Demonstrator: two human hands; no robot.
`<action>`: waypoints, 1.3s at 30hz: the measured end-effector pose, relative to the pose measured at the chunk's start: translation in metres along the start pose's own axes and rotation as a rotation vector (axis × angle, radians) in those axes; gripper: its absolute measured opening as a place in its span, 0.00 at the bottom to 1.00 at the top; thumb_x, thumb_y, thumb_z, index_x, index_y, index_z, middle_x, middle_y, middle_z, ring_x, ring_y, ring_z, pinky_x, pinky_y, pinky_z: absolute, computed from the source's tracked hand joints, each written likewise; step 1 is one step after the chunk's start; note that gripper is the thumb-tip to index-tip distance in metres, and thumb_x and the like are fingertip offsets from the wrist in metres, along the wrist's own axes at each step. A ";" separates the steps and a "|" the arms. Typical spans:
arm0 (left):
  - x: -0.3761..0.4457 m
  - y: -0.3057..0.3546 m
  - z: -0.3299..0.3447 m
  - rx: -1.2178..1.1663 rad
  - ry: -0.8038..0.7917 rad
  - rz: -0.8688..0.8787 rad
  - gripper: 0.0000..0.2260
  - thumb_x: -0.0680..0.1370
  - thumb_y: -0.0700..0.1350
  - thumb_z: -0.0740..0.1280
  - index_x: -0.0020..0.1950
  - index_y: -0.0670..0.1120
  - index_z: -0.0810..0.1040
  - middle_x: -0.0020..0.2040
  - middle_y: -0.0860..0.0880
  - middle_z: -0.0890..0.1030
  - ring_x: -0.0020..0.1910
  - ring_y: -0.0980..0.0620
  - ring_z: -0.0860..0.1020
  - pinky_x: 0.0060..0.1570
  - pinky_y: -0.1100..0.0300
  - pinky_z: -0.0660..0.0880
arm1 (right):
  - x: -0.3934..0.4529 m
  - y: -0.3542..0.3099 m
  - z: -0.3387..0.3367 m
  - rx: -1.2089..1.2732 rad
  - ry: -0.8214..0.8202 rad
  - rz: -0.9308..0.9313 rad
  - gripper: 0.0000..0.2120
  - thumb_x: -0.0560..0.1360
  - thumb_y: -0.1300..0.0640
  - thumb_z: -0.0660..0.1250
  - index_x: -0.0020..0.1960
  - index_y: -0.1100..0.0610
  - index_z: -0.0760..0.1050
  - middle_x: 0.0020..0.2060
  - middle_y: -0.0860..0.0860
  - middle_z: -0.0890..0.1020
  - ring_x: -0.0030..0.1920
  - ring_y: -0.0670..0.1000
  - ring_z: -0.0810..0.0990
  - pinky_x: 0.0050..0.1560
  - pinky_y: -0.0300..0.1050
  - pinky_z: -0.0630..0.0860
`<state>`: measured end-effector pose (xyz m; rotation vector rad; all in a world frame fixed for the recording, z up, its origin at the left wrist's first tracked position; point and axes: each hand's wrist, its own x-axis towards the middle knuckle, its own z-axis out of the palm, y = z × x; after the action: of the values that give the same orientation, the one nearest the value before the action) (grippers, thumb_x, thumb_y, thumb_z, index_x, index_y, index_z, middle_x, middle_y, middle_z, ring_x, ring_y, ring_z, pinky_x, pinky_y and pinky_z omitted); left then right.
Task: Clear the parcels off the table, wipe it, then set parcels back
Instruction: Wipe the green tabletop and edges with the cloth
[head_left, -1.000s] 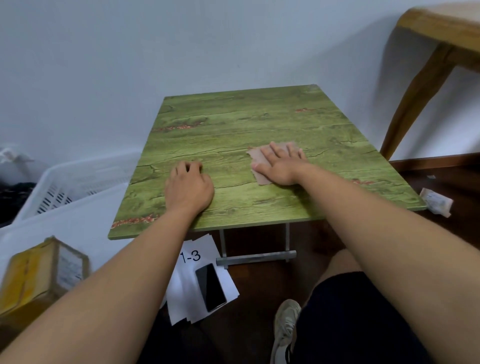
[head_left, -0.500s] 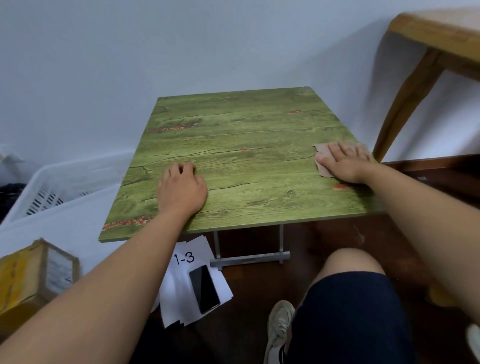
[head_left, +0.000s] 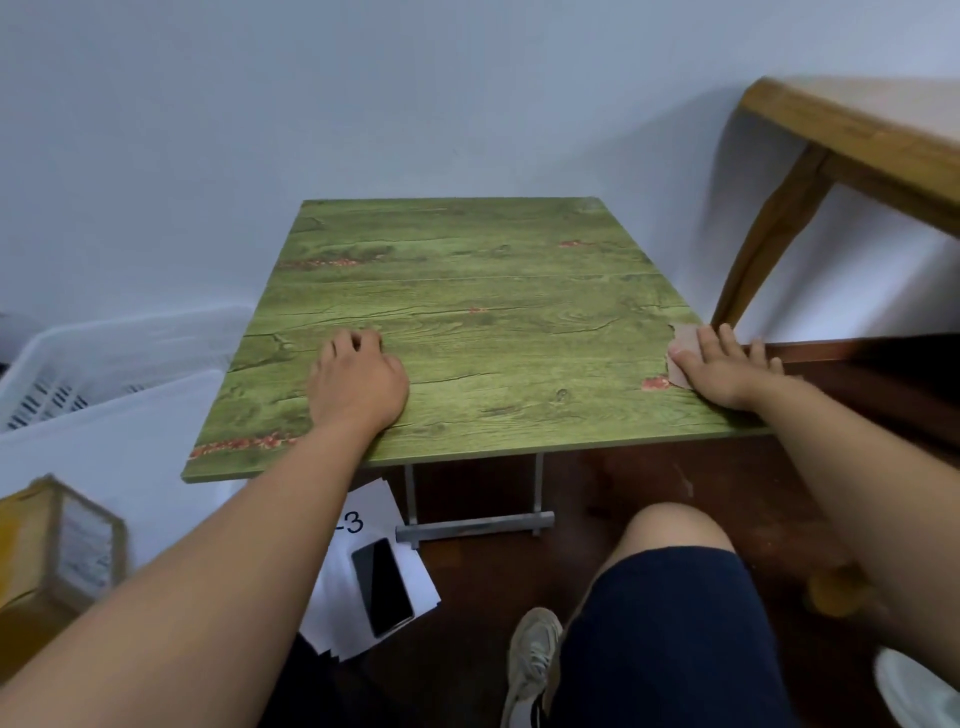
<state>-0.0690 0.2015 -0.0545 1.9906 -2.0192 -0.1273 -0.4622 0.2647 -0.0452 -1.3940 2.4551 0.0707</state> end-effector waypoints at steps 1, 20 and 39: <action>0.000 0.000 0.000 0.004 -0.002 -0.003 0.21 0.81 0.49 0.52 0.72 0.44 0.67 0.69 0.40 0.67 0.68 0.41 0.65 0.66 0.46 0.63 | -0.001 -0.005 0.001 -0.015 0.001 -0.014 0.36 0.78 0.30 0.39 0.80 0.46 0.37 0.79 0.48 0.38 0.78 0.59 0.37 0.76 0.61 0.40; 0.002 -0.002 0.001 -0.111 0.028 -0.001 0.32 0.82 0.62 0.39 0.70 0.44 0.71 0.67 0.39 0.70 0.67 0.40 0.66 0.65 0.45 0.62 | -0.041 -0.204 0.033 -0.084 -0.055 -0.438 0.36 0.79 0.31 0.42 0.80 0.47 0.36 0.79 0.49 0.35 0.78 0.59 0.34 0.75 0.59 0.32; 0.016 -0.012 0.012 -0.215 0.078 -0.080 0.26 0.83 0.57 0.44 0.75 0.46 0.64 0.75 0.44 0.67 0.76 0.43 0.60 0.75 0.46 0.51 | -0.038 -0.293 0.046 -0.104 -0.085 -0.658 0.34 0.79 0.33 0.41 0.80 0.45 0.39 0.79 0.46 0.38 0.78 0.56 0.35 0.75 0.57 0.32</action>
<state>-0.0604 0.1838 -0.0670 1.9102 -1.7968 -0.2681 -0.1848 0.1520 -0.0451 -2.1165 1.8355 0.1036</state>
